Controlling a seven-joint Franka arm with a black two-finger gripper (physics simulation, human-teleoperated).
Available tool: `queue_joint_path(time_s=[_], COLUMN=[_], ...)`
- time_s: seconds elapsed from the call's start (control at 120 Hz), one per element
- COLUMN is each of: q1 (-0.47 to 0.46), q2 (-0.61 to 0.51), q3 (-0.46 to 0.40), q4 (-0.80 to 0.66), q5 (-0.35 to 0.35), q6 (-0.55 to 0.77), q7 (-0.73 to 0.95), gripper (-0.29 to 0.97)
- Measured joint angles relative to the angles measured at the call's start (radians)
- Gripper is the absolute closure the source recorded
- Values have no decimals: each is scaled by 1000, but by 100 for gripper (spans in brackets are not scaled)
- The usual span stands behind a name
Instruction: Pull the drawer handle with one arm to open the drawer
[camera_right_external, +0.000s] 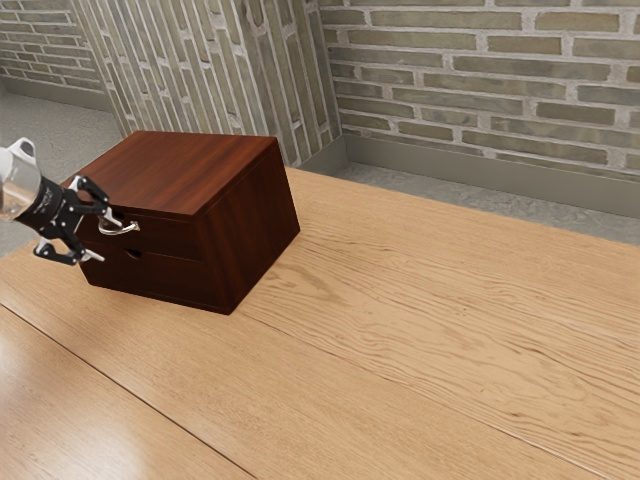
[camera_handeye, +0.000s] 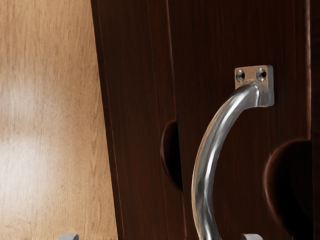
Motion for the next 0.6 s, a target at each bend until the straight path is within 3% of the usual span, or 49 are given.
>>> queue_joint_path(time_s=[0.283,0.6], q1=[-41,-28], q2=[7,27], q3=[34,47], q4=[15,26], q5=[1,4], q6=[12,41], q7=[5,16], gripper=[30,33])
